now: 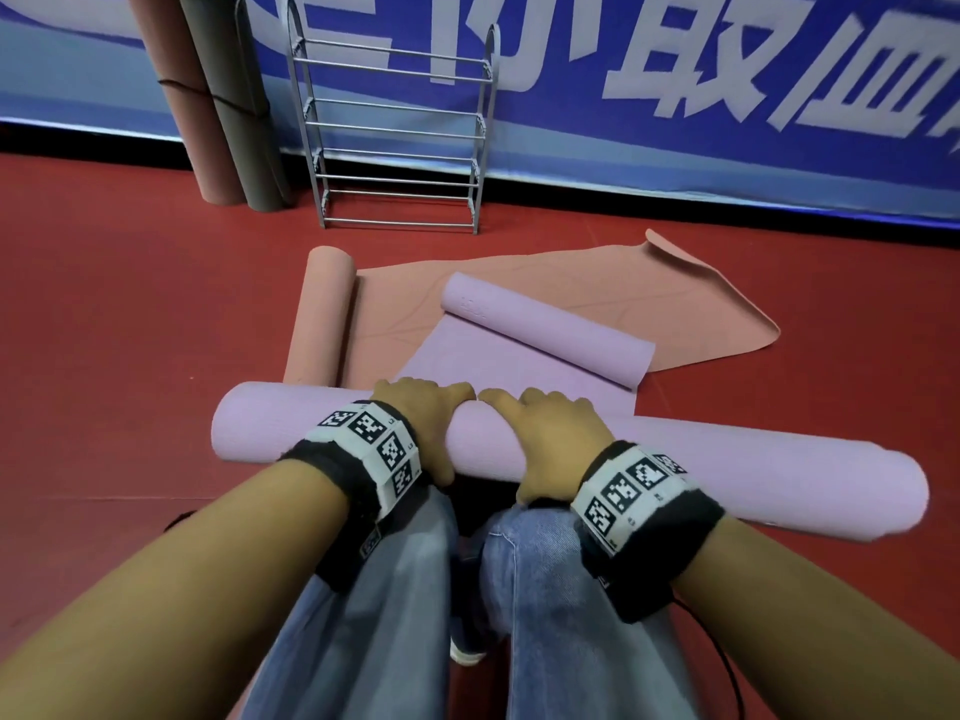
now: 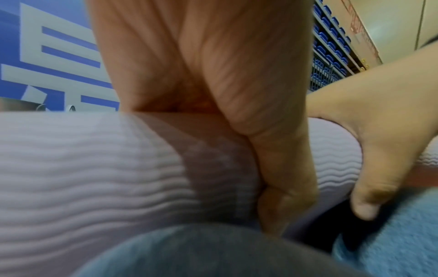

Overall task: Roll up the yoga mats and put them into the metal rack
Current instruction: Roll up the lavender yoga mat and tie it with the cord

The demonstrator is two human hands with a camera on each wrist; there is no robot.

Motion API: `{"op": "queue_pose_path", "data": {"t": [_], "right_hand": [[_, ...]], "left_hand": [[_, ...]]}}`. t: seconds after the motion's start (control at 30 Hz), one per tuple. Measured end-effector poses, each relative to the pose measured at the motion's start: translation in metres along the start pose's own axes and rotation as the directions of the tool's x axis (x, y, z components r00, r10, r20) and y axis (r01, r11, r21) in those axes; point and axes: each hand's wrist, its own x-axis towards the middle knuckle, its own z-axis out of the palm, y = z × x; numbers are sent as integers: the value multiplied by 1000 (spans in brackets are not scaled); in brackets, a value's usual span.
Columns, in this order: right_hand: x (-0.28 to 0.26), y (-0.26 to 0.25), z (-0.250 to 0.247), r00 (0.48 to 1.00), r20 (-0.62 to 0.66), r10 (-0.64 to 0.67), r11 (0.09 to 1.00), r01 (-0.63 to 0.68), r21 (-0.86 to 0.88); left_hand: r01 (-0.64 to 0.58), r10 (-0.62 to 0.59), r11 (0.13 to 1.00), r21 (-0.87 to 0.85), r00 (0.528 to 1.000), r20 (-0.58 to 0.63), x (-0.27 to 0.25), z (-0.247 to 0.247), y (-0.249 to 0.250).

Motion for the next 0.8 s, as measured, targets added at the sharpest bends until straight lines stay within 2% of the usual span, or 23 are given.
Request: {"op": "queue_pose_path", "data": {"t": [0.13, 0.23, 0.33, 0.4, 0.47, 0.5, 0.53, 0.57, 0.63, 0.7, 0.77, 0.8], "right_hand": [[-1, 5, -7, 998, -53, -31, 997, 34, 67], [-7, 10, -17, 996, -71, -48, 995, 54, 89], [-15, 17, -28, 996, -58, -68, 986, 76, 150], [-21, 23, -37, 996, -24, -89, 967, 92, 238], [-27, 32, -49, 992, 20, -126, 939, 113, 324], [-28, 36, -54, 988, 50, -145, 928, 118, 354], [-29, 39, -58, 984, 80, -162, 917, 120, 379], [-28, 40, -60, 978, 104, -179, 907, 123, 404], [-25, 38, -54, 973, 132, -191, 894, 117, 433], [-20, 36, -39, 973, 142, -182, 888, 101, 449], [-15, 38, -30, 974, 154, -169, 878, 78, 473], [-13, 40, -29, 973, 163, -165, 870, 66, 489]], "left_hand": [[-4, 5, 1000, -24, 998, 67, -1, -7, 2], [-28, 29, 1000, -14, 998, 61, -3, -17, 2], [-50, 50, 999, -13, 998, 34, -9, -25, 5], [-81, 89, 992, -93, 993, 84, -11, -33, 4], [-110, 187, 951, -290, 950, 251, -11, -45, -1], [-132, 267, 919, -372, 901, 341, -11, -51, 0], [-158, 325, 899, -408, 867, 378, -13, -56, 2], [-185, 329, 909, -373, 868, 372, -16, -58, 5], [-139, 250, 941, -308, 901, 356, -20, -55, 10], [-101, 208, 944, -314, 920, 332, -24, -45, 11], [-125, 144, 985, -120, 976, 166, -31, -38, 13], [-134, 134, 991, -6, 987, 85, -35, -34, 14]]}}
